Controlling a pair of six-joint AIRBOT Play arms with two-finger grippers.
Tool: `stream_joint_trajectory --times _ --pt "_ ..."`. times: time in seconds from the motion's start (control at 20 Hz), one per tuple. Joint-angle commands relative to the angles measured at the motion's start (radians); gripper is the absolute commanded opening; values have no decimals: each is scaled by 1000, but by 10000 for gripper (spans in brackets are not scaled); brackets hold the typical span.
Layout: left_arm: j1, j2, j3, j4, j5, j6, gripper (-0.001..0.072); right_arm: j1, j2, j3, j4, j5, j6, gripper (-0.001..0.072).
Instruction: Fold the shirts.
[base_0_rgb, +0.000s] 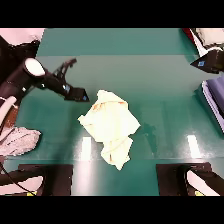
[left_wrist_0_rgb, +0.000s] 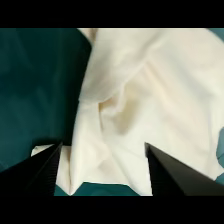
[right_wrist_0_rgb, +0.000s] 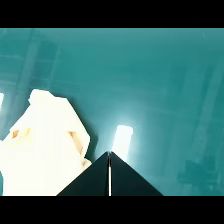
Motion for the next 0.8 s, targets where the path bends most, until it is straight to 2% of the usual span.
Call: stream_joint_trajectory --times 0.0,0.2,0.3,0.4,0.45,0.55,0.7,0.75 --pt "14 -16 -183 -26 140 18 609 0 7 -47 7 -19 0 14" --pt "3 -80 -193 -68 103 78 608 0 7 -55 6 -26 0 14" --pt "-11 -90 -193 -79 107 78 595 0 7 -55 6 -26 0 15" --pt "-24 -91 -193 -89 108 92 181 0 7 -55 7 -23 0 15" --pt "-29 -90 -193 -93 101 114 31 0 7 -55 6 -21 0 15" --pt "-24 -82 -164 -85 51 114 24 3 7 -55 7 -1 0 15" --pt "11 -5 -4 -66 -32 110 23 32 7 -100 7 36 0 21" --pt "19 34 62 -54 -43 110 23 55 7 -137 8 55 0 147"
